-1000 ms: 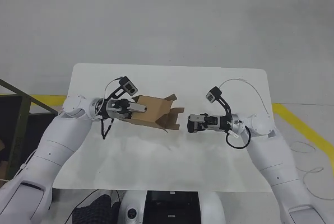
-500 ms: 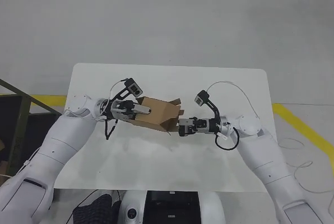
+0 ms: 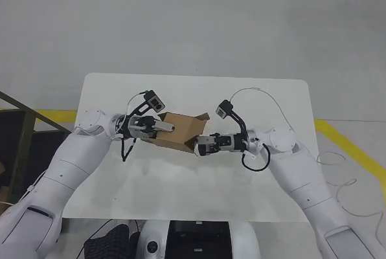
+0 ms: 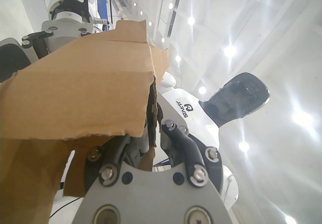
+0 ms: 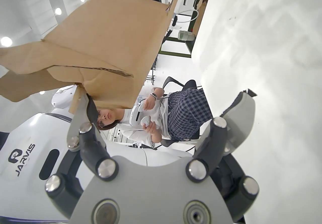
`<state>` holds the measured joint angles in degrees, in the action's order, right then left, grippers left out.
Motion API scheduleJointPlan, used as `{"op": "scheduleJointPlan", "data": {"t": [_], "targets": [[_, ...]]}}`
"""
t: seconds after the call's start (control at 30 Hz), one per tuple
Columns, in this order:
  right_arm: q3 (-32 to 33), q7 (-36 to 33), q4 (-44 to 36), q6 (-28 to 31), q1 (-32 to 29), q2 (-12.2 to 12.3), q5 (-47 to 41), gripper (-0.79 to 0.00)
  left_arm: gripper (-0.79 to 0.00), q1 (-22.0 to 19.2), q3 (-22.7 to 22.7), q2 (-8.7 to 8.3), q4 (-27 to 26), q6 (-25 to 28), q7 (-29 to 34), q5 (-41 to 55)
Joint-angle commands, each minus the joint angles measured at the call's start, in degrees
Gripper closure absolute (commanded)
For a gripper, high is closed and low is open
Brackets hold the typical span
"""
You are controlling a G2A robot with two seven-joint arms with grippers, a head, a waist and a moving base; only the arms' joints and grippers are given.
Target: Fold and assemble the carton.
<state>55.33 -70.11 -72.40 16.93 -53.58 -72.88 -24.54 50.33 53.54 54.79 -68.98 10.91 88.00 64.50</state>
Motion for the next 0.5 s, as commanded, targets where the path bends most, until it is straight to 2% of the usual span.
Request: {"op": "scheduleJointPlan", "data": {"t": [0.0, 0.47], "targets": [[-0.5, 0.6, -0.3, -0.6, 0.4, -0.1, 1.1, -0.785, 0.0, 0.0, 0.0, 0.0, 0.0, 0.0, 0.0, 0.0], [-2.6, 6.1, -4.5, -5.3, 1.1, 0.0, 9.2, -0.785, 0.0, 0.0, 0.0, 0.0, 0.0, 0.0, 0.0, 0.0]]}}
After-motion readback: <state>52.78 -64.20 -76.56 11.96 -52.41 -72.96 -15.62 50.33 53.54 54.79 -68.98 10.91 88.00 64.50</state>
